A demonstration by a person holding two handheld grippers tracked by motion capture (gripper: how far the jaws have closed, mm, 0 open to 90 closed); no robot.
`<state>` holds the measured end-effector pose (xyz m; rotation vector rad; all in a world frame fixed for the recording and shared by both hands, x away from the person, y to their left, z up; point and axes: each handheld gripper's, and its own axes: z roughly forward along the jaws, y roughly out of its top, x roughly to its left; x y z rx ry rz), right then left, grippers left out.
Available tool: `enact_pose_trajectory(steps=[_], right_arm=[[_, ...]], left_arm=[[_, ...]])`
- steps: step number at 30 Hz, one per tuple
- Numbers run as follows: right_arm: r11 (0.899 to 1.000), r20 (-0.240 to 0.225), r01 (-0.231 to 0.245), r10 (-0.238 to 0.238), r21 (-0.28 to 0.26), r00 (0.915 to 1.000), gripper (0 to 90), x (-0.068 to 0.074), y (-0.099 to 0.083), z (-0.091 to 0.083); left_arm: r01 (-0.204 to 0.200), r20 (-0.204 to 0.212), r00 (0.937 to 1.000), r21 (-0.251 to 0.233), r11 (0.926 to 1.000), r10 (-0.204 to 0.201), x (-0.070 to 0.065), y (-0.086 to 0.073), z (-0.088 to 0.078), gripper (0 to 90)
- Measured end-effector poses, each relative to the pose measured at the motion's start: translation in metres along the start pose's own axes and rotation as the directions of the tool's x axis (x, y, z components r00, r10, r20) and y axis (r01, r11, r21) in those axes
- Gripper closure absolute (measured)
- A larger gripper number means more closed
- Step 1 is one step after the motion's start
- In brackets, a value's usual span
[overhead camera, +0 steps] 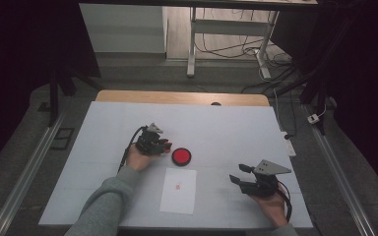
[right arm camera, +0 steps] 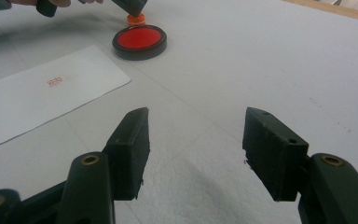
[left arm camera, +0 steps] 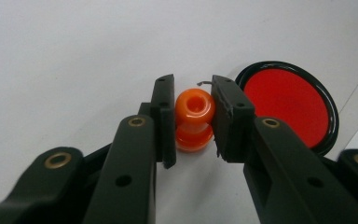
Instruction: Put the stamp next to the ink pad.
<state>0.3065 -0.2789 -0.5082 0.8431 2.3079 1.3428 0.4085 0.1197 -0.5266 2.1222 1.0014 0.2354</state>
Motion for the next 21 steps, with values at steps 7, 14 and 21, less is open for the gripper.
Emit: enact_pose_trajectory(steps=[7,14,21], right_arm=[[1.0,0.001,-0.002,0.002,-0.001,1.0,40.6,0.0,0.0,0.0],[1.0,0.003,-0.003,0.003,0.002,1.0,40.5,0.0,0.0,-0.001],[1.0,0.004,-0.005,0.005,0.001,1.0,40.3,0.0,-0.001,-0.001]], left_arm=[[-0.003,-0.003,1.0,0.004,1.0,0.003,-0.002,-0.002,-0.001,61.4],[0.021,0.0,0.9998,-0.077,0.9968,-0.021,-0.005,0.0,-0.021,42.6],[0.012,0.017,0.9998,-0.103,0.9946,-0.01,-0.014,-0.006,-0.044,34.1]])
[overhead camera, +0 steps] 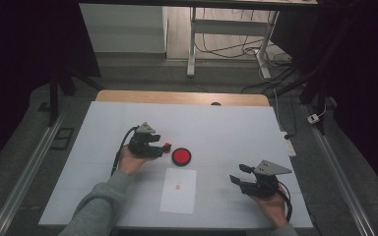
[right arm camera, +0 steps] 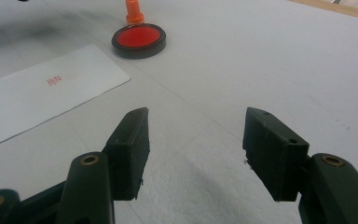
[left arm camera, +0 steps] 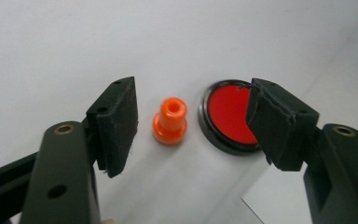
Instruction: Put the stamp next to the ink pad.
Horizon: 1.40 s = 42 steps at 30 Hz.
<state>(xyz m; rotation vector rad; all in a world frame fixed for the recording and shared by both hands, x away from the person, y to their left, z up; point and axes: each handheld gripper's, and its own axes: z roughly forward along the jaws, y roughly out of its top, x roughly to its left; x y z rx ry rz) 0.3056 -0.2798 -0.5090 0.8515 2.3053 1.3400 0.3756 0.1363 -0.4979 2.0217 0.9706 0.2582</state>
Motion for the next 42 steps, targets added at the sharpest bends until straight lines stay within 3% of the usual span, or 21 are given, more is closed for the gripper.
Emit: enact_pose_trajectory(steps=[5,11,24,31,42], right_arm=[[1.0,0.004,0.004,-0.004,0.006,1.0,40.3,-0.001,-0.002,0.0],[1.0,0.01,0.007,-0.007,0.013,0.9999,40.1,-0.002,-0.004,-0.003],[1.0,0.038,0.014,-0.015,0.024,0.9992,39.9,-0.011,-0.012,-0.016],[0.999,0.047,0.035,-0.036,0.026,0.9983,39.7,-0.011,-0.013,-0.017],[0.999,0.039,0.052,-0.053,0.015,0.9979,39.7,-0.01,-0.011,-0.018]], left_arm=[[-0.035,0.014,0.9993,0.0,0.9994,0.035,-0.008,-0.011,-0.019,33.1],[-0.016,0.037,0.9992,-0.019,0.9997,0.017,-0.013,-0.031,-0.046,33.1],[-0.012,-0.003,0.9999,-0.006,0.9999,0.012,-0.02,-0.084,-0.092,33.1],[-0.012,-0.019,0.9997,-0.001,0.9999,0.012,-0.024,-0.101,-0.105,32.8],[-0.011,-0.035,0.9993,-0.01,0.9999,0.01,-0.023,-0.106,-0.108,32.8]])
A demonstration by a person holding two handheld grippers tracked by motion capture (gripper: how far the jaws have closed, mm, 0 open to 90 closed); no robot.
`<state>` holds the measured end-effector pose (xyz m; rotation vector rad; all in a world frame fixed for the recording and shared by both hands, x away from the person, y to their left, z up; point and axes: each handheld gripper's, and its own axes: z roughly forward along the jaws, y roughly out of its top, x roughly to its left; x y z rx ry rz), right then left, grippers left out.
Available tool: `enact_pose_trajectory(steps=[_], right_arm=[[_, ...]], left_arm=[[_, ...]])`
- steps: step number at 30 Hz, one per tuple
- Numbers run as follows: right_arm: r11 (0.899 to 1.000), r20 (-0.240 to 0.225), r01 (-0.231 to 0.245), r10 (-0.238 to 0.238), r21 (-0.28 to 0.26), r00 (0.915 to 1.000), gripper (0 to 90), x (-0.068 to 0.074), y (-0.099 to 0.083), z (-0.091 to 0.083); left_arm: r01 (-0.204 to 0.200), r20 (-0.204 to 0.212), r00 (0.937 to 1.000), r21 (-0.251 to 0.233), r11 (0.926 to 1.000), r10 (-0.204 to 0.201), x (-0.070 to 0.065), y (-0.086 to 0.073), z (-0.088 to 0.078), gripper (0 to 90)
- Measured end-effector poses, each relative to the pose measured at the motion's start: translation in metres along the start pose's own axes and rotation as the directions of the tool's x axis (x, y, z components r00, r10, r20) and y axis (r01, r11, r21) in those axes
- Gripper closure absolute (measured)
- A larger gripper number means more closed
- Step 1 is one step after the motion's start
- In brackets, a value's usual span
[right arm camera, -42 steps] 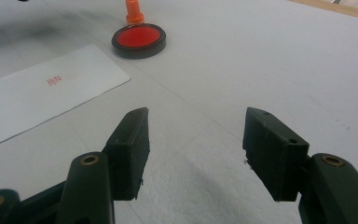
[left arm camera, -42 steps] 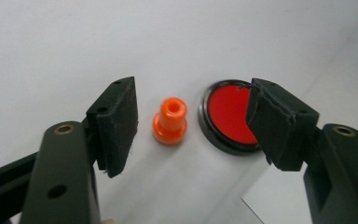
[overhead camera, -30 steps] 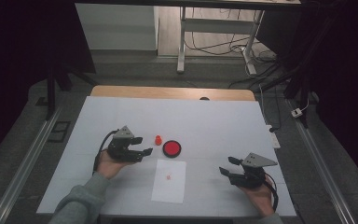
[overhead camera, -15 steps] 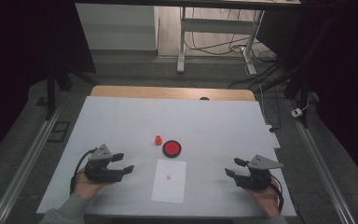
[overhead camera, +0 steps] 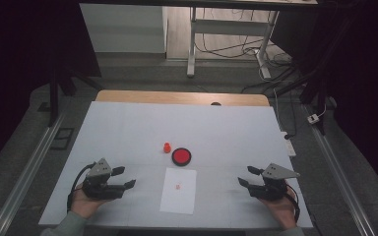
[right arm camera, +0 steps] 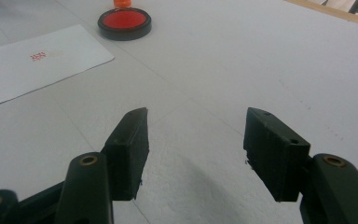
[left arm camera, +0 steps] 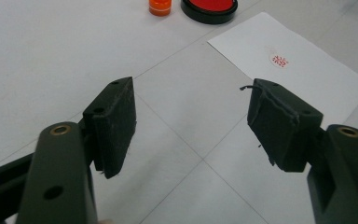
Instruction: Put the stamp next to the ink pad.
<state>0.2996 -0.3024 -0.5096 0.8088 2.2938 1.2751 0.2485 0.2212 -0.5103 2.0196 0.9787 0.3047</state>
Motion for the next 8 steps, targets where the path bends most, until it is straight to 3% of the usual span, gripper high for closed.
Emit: enact_pose_trajectory(steps=[8], right_arm=[[1.0,-0.001,0.01,-0.01,0.003,1.0,39.5,0.0006,0.0012,-0.0019]], left_arm=[[0.002,0.0,1.0,0.002,1.0,-0.002,0.0006,-0.0003,0.001,32.7]])
